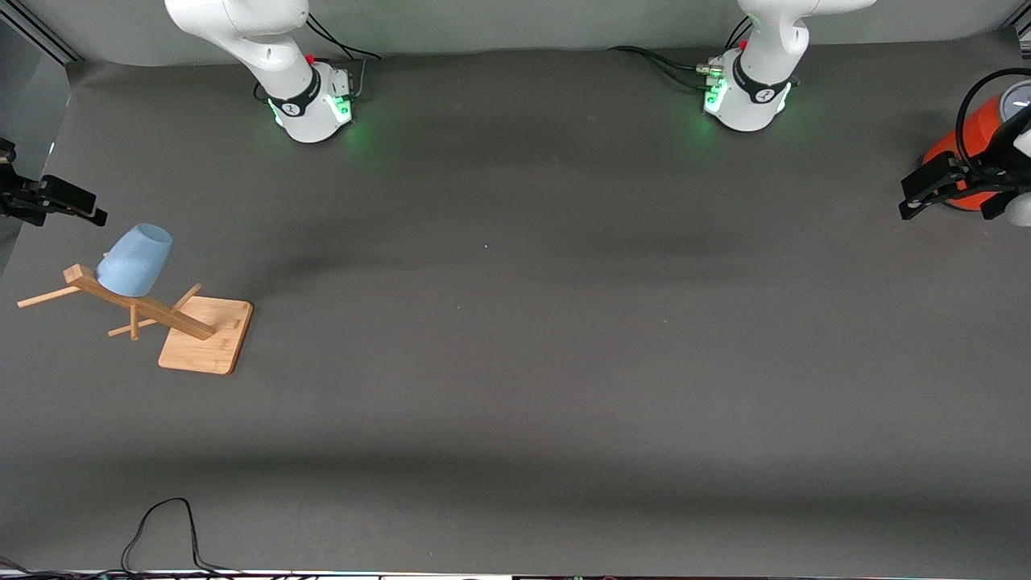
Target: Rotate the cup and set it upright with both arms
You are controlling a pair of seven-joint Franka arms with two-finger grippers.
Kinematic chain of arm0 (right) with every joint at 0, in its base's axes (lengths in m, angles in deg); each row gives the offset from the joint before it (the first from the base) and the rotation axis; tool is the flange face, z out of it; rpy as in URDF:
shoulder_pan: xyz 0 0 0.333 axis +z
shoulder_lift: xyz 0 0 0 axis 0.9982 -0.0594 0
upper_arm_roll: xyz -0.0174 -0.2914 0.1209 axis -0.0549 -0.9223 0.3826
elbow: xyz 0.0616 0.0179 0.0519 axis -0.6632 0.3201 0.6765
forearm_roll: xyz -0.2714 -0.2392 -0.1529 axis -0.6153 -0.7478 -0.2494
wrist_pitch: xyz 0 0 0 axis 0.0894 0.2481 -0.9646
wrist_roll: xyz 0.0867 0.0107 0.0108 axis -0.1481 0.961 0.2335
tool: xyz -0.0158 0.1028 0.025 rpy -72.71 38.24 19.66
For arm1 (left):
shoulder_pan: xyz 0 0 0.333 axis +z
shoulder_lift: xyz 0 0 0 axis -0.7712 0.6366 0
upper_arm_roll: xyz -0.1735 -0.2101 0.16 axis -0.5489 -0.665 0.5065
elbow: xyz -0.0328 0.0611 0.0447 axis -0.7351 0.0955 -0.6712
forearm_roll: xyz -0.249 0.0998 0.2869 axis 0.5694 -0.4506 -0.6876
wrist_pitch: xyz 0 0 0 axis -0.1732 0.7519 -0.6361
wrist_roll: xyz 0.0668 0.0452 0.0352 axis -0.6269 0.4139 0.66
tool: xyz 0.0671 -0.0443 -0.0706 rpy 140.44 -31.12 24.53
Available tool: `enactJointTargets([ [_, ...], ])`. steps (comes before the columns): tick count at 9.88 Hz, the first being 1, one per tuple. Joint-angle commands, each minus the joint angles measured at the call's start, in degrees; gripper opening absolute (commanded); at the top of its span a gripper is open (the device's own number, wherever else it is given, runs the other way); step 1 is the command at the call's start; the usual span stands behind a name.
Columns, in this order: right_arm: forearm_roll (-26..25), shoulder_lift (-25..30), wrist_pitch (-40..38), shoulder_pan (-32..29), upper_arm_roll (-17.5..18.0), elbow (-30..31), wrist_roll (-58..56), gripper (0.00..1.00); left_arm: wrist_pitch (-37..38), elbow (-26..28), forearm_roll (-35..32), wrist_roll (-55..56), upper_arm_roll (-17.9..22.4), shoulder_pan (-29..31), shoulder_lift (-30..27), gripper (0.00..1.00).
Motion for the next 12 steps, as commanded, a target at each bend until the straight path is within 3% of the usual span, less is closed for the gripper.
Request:
enactJointTargets([
  [1, -0.5, 0.8, 1.6, 0.5, -0.1, 1.7, 8.1, 1.00, 0.9, -1.1, 0.3, -0.8, 0.1, -0.3, 0.1, 1.00],
  [7, -0.8, -0.8, 3.2, 0.5, -0.1, 1.5, 49.5, 1.00, 1.4, -1.8, 0.1, -0.7, -0.1, -1.1, 0.1, 1.00],
  [10, -0.9, -3.7, 4.9, 0.4, -0.1, 2.0, 50.5, 1.00, 1.3, -1.8, 0.1, -0.4, -0.3, -1.0, 0.2, 1.00],
  [12, -1.1, -3.6, 8.4, 0.4, -0.2, 5.6, 50.0, 1.00, 1.3, -1.8, 0.1, -0.4, -0.3, -0.9, 0.2, 1.00],
])
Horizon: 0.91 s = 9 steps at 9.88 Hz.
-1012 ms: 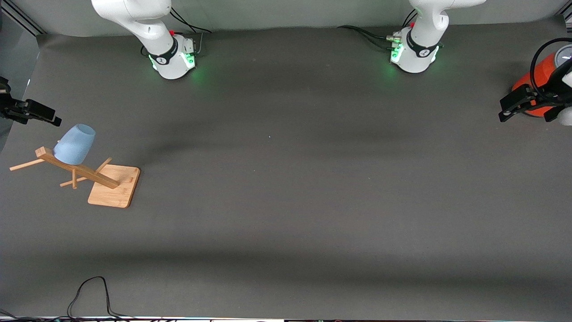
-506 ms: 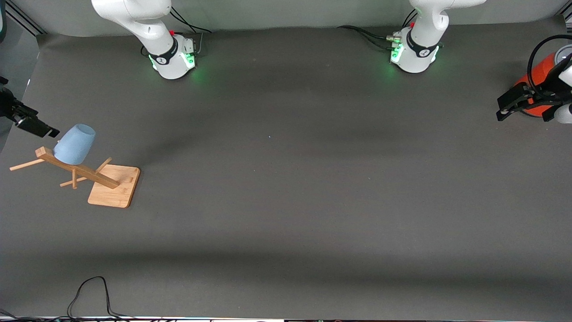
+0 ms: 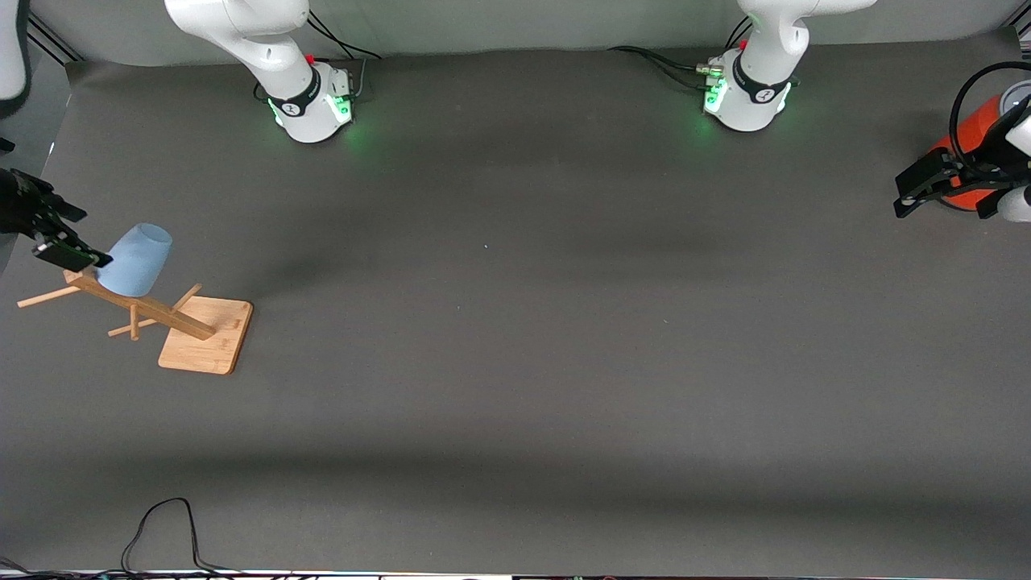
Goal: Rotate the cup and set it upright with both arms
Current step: 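Slide the blue cup off the stand peg with the right gripper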
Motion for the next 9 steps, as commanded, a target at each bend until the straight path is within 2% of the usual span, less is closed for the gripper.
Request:
enactJointTargets([
  [1, -1.2, 0.7, 3.7, 0.3, -0.1, 3.7, 1.1, 1.00, 1.1, -1.0, 0.1, -0.4, 0.2, -0.4, 0.3, 1.00],
  [3, -1.2, 0.9, 5.8, 0.0, -0.7, 6.6, -1.3, 1.00, 1.1, -0.9, 0.1, -0.3, 0.3, -0.3, 0.3, 1.00],
  [4, -1.2, 1.1, 6.8, 0.3, -2.3, 7.9, -3.3, 1.00, 1.1, -0.9, 0.1, -0.2, 0.3, -0.2, 0.3, 1.00],
  [7, -1.2, 1.0, 10.8, 0.3, -2.5, 11.3, -3.8, 1.00, 1.1, -0.9, 0.3, -0.2, 0.3, 0.0, 0.5, 1.00],
  [9, -1.1, 0.9, 11.3, 0.4, -2.5, 11.4, -3.8, 1.00, 1.1, -0.9, 0.3, -0.2, 0.3, 0.0, 0.5, 1.00],
])
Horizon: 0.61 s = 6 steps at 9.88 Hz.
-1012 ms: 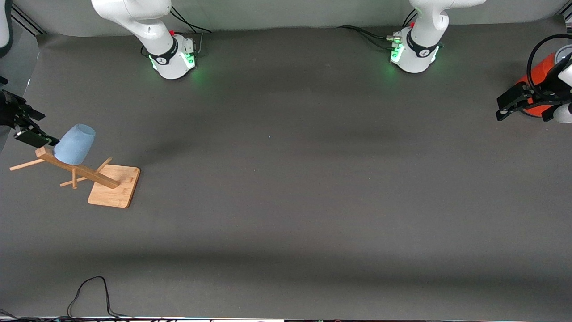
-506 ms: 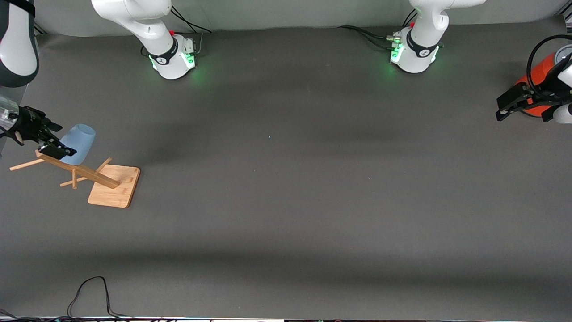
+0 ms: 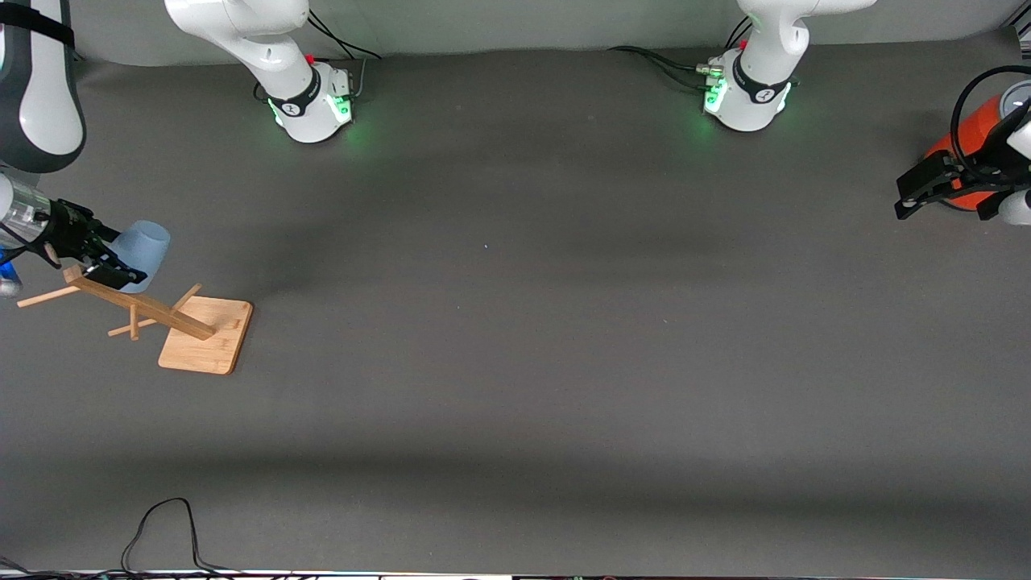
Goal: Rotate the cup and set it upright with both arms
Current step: 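Slide the blue cup off the stand peg with the right gripper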
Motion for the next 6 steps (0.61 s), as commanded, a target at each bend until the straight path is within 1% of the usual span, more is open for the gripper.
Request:
enactJointTargets([
  [1, -0.7, 1.0, 1.5, 0.4, -0.1, 1.2, -0.7, 1.00, 1.1, -0.9, 0.3, -0.2, 0.2, -0.1, 0.2, 1.00],
  [3, -0.6, 1.0, 1.6, 0.4, -0.1, 1.2, -0.8, 0.75, 1.2, -0.9, 0.3, -0.2, 0.2, -0.1, 0.2, 1.00],
  [4, -0.6, 1.0, 1.5, 0.4, -0.1, 1.2, -1.1, 0.59, 1.2, -0.9, 0.3, -0.2, 0.2, -0.1, 0.2, 1.00],
  [5, -0.6, 1.1, 1.5, 0.4, 0.0, 1.1, -1.2, 0.57, 1.2, -0.9, 0.3, -0.2, 0.2, -0.1, 0.2, 1.00],
  [6, -0.6, 1.2, 1.5, 0.4, 0.1, 1.0, -1.2, 0.57, 1.2, -0.9, 0.3, -0.2, 0.2, -0.1, 0.2, 1.00],
])
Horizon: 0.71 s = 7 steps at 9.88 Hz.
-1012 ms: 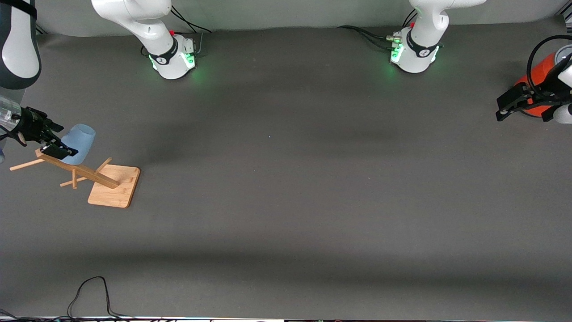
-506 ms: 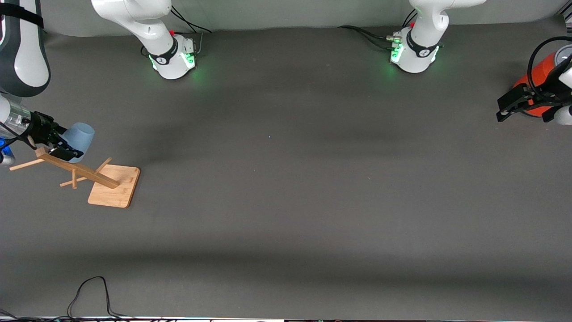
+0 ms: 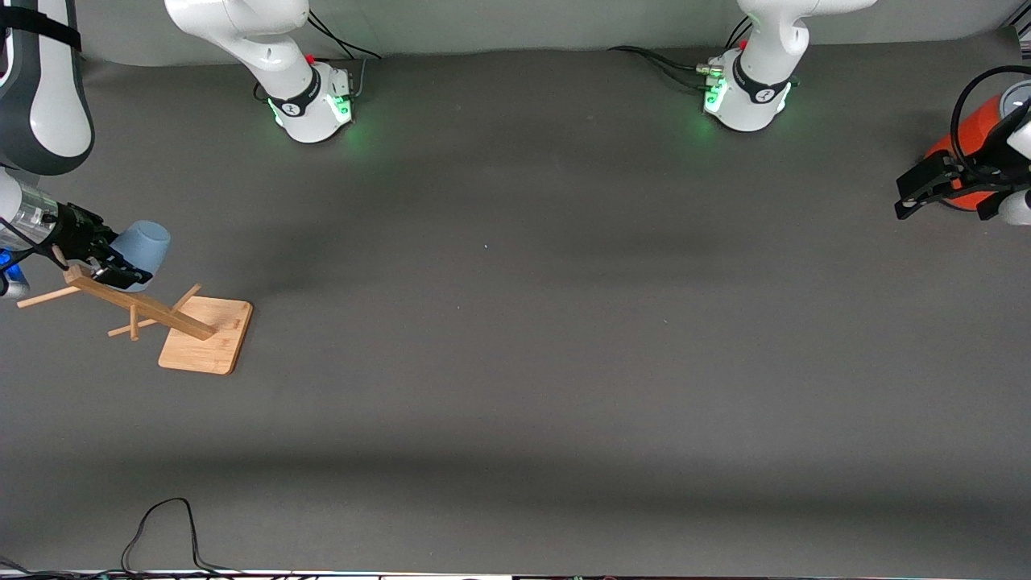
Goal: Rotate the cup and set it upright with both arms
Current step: 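Slide the blue cup off the stand peg with the right gripper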
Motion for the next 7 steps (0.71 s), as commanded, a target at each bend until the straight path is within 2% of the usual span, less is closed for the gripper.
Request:
enactJointTargets([
  [1, -0.6, 1.5, 0.4, 0.4, 0.1, 0.4, -1.1, 0.57, 1.1, -0.9, 0.3, -0.2, 0.2, -0.1, 0.3, 1.00],
  [7, -0.3, 8.3, -6.0, 4.5, 0.3, 0.3, 0.0, 0.57, 1.1, -0.9, 0.3, 0.0, 0.2, 0.0, 0.3, 1.00],
])
